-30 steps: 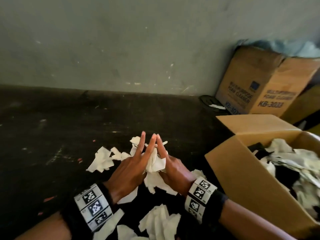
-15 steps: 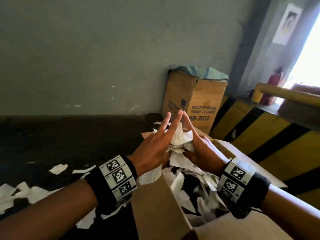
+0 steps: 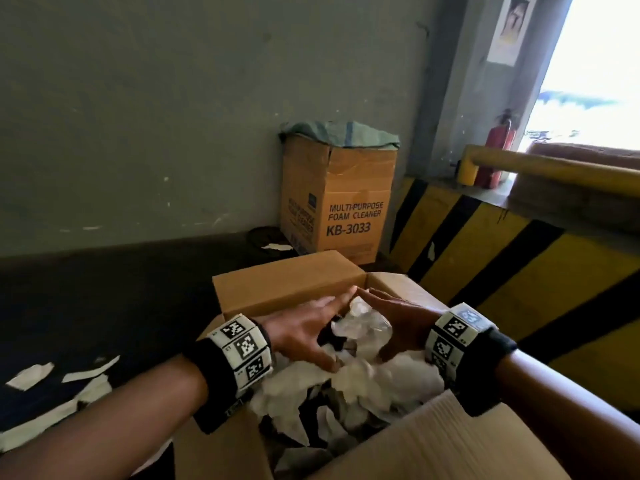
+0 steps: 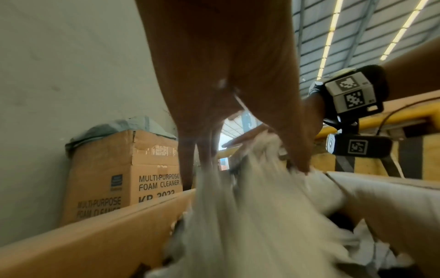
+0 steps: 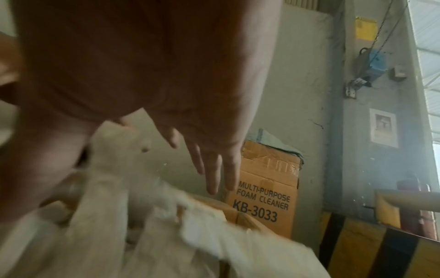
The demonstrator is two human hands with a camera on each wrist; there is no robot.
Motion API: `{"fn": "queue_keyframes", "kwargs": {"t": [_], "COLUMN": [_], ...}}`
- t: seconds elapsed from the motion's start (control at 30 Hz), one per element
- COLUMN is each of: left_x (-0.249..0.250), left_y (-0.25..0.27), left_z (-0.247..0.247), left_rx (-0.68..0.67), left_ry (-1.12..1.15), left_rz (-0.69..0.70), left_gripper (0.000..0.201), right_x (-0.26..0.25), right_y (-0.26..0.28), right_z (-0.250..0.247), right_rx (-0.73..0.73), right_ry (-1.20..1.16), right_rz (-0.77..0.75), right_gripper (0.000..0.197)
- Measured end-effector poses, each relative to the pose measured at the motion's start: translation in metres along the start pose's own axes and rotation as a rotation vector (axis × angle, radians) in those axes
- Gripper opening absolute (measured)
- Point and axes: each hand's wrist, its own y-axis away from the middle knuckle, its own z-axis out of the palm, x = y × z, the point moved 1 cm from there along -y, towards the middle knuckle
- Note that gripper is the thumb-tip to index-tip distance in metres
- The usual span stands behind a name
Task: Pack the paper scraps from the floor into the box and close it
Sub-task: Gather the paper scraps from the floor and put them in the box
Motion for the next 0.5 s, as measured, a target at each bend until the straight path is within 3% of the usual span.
{"fn": "queue_keyframes", "kwargs": {"t": [0.13, 0.2, 0.3, 0.37, 0.5], "left_x": [-0.004, -0.003, -0.002, -0.002, -0.003], "left_y": [0.012, 0.018, 0.024, 0.029, 0.056], "left_z": [0.0, 0.007, 0.02, 0.016, -0.015], "left_rx": [-0.179, -0.29, -0.398, -0.339, -0.076], "left_ry": [-0.097, -0.09, -0.027, 0.012, 0.058], "left_rz": [-0.14, -0.217, -0.247, -0.213, -0.127], "left_gripper": [0.105, 0.099, 0.095, 0.092, 0.082], "right_x": [0.012, 0.009, -0.005, -0.015, -0.039], "right_y": [0.006, 0.004, -0.002, -0.006, -0.009], "right_z": [-0.004, 0.001, 0.018, 0.02, -0.008], "right_rx": [-0.014, -0.017, -0.162, -0.19, 0.019], "right_ry": [-0.213, -0.19, -0.015, 0.048, 0.034], "right_rz": [0.042, 0.058, 0.072, 0.06, -0.021], "right_gripper": [0.108, 0.099, 0.079, 0.066, 0.048]}}
